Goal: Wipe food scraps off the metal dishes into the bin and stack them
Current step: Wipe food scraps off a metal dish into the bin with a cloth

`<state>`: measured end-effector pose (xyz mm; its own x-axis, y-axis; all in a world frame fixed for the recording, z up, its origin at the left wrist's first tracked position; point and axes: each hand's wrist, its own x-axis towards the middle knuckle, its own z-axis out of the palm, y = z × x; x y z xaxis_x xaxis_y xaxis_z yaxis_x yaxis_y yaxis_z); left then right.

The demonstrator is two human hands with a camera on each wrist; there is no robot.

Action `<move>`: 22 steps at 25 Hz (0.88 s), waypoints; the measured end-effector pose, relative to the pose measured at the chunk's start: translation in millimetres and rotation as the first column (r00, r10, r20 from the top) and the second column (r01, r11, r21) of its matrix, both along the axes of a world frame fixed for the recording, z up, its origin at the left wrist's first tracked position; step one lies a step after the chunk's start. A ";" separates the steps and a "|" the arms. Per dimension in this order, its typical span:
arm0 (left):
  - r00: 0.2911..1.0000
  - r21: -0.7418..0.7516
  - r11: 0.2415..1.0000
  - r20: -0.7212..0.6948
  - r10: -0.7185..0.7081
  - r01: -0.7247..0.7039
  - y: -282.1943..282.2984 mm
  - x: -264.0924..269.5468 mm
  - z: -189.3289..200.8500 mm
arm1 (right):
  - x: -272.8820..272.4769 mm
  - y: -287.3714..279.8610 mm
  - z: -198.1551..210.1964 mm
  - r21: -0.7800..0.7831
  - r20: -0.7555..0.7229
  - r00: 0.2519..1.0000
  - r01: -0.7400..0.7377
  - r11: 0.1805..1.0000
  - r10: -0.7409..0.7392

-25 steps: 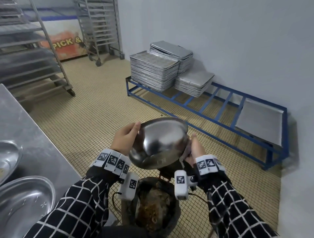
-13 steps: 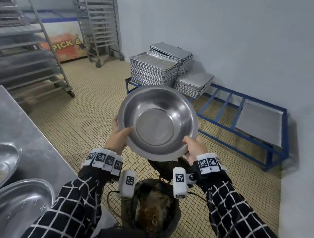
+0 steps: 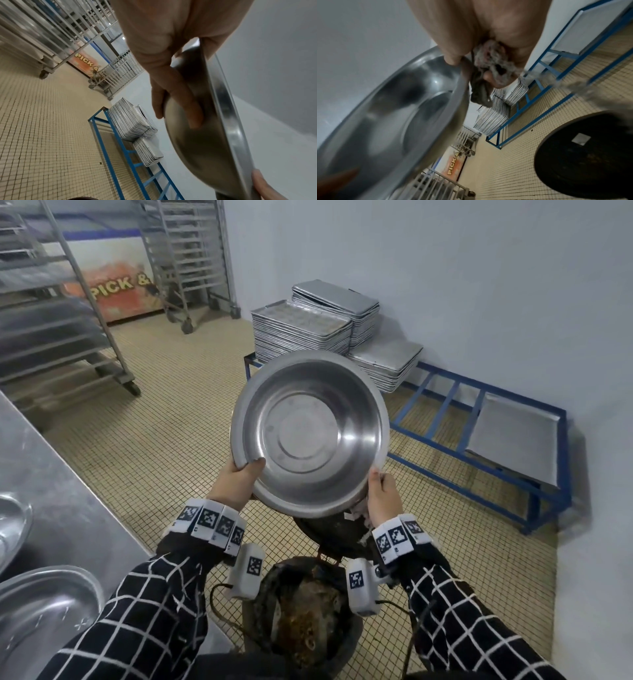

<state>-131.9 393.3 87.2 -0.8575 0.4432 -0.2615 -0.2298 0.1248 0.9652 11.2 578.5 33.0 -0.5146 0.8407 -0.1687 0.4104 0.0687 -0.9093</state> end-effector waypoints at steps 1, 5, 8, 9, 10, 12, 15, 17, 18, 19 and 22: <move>0.999 0.000 1.000 -0.049 0.020 -0.020 0.7 1.0 3.3 | 1.6 -2.2 -4.5 0.029 0.044 0.999 -0.001 1.000 0.000; 0.957 -0.013 0.999 -0.287 0.035 -0.040 0.2 -3.8 10.1 | 9.8 -11.3 -5.3 0.201 -0.022 1.000 -0.008 0.980 0.013; 0.946 -0.032 0.999 -0.324 -0.020 0.010 -1.8 -8.6 8.8 | -4.3 -9.0 20.5 0.364 -0.055 0.987 -0.124 0.923 0.154; 0.943 -0.047 0.998 -0.329 -0.050 0.036 -1.7 -8.1 9.2 | -13.5 -5.3 30.4 0.405 -0.060 0.980 -0.147 0.902 0.187; 0.938 -0.065 0.995 -0.335 -0.087 0.069 -1.0 -6.3 10.3 | -23.5 -1.6 40.8 0.445 -0.059 0.977 -0.158 0.882 0.205; 0.929 -0.078 0.989 -0.342 -0.142 0.123 2.8 -0.2 12.7 | -41.8 4.3 61.0 0.514 -0.082 0.973 -0.144 0.845 0.216; 0.918 -0.061 0.982 -0.350 -0.188 0.178 9.1 9.3 15.5 | -62.3 6.6 76.3 0.584 -0.251 0.933 -0.065 0.809 0.257; 0.918 -0.040 0.980 -0.344 -0.198 0.196 11.4 9.6 16.8 | -73.4 3.4 71.4 0.659 -0.154 0.935 -0.144 0.738 0.320; 0.918 -0.029 0.980 -0.346 -0.195 0.197 12.6 9.5 18.4 | -76.6 -0.6 65.9 0.681 -0.049 0.922 -0.250 0.688 0.384; 0.916 -0.021 0.981 -0.354 -0.190 0.195 12.8 8.3 19.5 | -78.7 -5.7 58.8 0.674 0.042 0.888 -0.363 0.643 0.457; 0.913 0.007 0.980 -0.364 -0.183 0.199 14.6 2.2 21.1 | -74.2 -18.0 42.9 0.670 0.183 0.757 -0.562 0.484 0.627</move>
